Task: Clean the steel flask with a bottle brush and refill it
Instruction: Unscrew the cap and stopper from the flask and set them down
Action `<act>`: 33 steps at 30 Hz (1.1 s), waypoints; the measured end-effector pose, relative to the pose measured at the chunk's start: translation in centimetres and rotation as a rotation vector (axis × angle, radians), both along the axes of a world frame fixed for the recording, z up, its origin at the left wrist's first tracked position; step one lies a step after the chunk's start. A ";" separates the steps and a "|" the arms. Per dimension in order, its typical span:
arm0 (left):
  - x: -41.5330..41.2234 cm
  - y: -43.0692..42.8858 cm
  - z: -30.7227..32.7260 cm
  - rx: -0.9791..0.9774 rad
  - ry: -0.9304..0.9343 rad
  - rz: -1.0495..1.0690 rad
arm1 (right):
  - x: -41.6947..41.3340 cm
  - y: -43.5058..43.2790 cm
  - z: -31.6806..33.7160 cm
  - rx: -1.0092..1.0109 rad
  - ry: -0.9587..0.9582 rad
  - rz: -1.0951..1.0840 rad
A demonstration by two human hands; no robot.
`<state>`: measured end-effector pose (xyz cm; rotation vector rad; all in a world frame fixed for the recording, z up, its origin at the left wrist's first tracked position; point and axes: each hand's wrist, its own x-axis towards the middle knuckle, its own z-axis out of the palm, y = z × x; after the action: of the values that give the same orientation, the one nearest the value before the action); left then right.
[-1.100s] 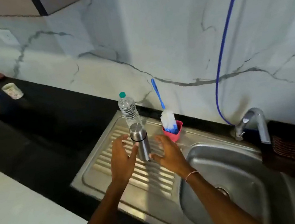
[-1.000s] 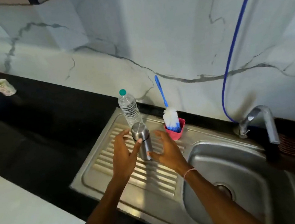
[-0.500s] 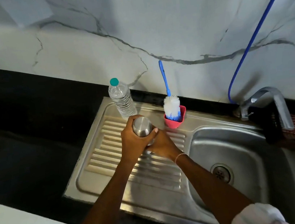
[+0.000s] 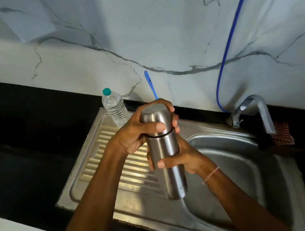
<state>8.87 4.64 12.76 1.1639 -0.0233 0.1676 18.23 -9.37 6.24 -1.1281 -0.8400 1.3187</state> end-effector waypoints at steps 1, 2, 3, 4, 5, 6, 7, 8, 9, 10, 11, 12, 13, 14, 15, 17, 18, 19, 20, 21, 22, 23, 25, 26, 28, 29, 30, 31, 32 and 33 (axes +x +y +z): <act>0.6 -0.7 0.8 -0.038 -0.019 -0.107 | 0.1 -1.3 1.1 0.034 0.059 0.057; 1.3 -1.7 1.4 -0.066 -0.031 -0.167 | 0.0 -2.5 1.9 0.057 0.099 0.089; 2.0 -2.9 1.7 -0.085 -0.032 -0.178 | 0.0 -3.7 2.6 0.069 0.132 0.078; 2.7 -4.2 1.8 -0.101 -0.031 -0.157 | 0.0 -4.9 3.0 0.069 0.155 0.025; 3.3 -5.4 1.7 -0.118 -0.028 -0.112 | 0.0 -5.8 3.1 0.057 0.154 -0.051; 3.8 -6.7 1.6 -0.133 -0.023 -0.066 | 0.1 -6.8 3.1 0.040 0.127 -0.134; 4.3 -7.9 1.5 -0.150 -0.017 -0.030 | 0.3 -7.7 3.1 0.026 0.091 -0.205; 4.7 -8.8 1.3 -0.164 -0.011 -0.005 | 0.4 -8.6 3.1 0.014 0.060 -0.259; 5.1 -9.7 1.2 -0.174 -0.004 0.011 | 0.6 -9.5 3.1 0.004 0.035 -0.299; 5.4 -10.3 1.0 -0.180 0.005 0.023 | 0.7 -10.2 3.0 -0.009 0.008 -0.330; 5.8 -11.1 0.9 -0.180 0.011 0.026 | 0.8 -11.1 3.0 -0.020 -0.028 -0.354; 6.0 -11.9 0.9 -0.175 0.012 0.032 | 0.9 -11.9 3.1 -0.028 -0.074 -0.377; 6.1 -12.7 0.9 -0.155 0.015 0.059 | 1.0 -12.6 3.1 -0.043 -0.132 -0.404; 6.3 -13.5 0.9 -0.115 0.028 0.125 | 1.1 -13.2 3.2 -0.071 -0.208 -0.445; 6.5 -14.1 0.8 -0.060 0.054 0.231 | 1.3 -13.5 3.2 -0.111 -0.301 -0.496; 7.2 -15.8 0.7 0.034 0.159 0.487 | 1.4 -13.9 3.3 -0.203 -0.473 -0.610; 7.6 -16.5 0.7 0.069 0.234 0.600 | 1.4 -14.0 3.4 -0.250 -0.537 -0.658; 7.9 -17.2 0.7 0.106 0.307 0.687 | 1.3 -14.1 3.5 -0.297 -0.601 -0.697; 8.1 -17.7 0.7 0.142 0.374 0.737 | 1.3 -14.1 3.5 -0.346 -0.664 -0.729; 8.1 -18.1 0.8 0.163 0.416 0.743 | 1.3 -14.3 3.6 -0.386 -0.712 -0.755; 7.8 -18.4 0.9 0.162 0.426 0.718 | 1.6 -14.5 3.7 -0.412 -0.731 -0.778; 7.5 -18.6 1.1 0.146 0.418 0.678 | 1.9 -14.8 3.6 -0.427 -0.725 -0.798; 7.0 -18.5 1.2 0.076 0.375 0.652 | 2.6 -15.5 3.6 -0.406 -0.639 -0.815; 7.0 -18.2 1.2 0.032 0.348 0.663 | 3.0 -15.9 3.6 -0.361 -0.558 -0.798; 7.0 -17.4 1.5 -0.031 0.293 0.587 | 3.4 -16.7 4.1 -0.238 -0.375 -0.692; 7.2 -17.1 1.6 -0.038 0.242 0.484 | 3.4 -17.1 4.5 -0.182 -0.306 -0.618; 7.2 -16.9 1.8 -0.032 0.184 0.370 | 3.4 -17.3 4.8 -0.142 -0.255 -0.543; 7.2 -17.0 2.0 -0.031 0.117 0.254 | 3.2 -17.5 5.2 -0.117 -0.218 -0.476; 7.1 -17.1 2.3 -0.029 0.058 0.170 | 3.1 -17.6 5.5 -0.100 -0.189 -0.428; 7.1 -17.2 2.7 -0.037 0.032 0.128 | 2.9 -17.7 5.6 -0.089 -0.164 -0.407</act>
<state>15.98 -12.60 15.46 1.1317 0.0824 0.2618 21.13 -27.06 11.86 -1.4067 -0.6295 0.9419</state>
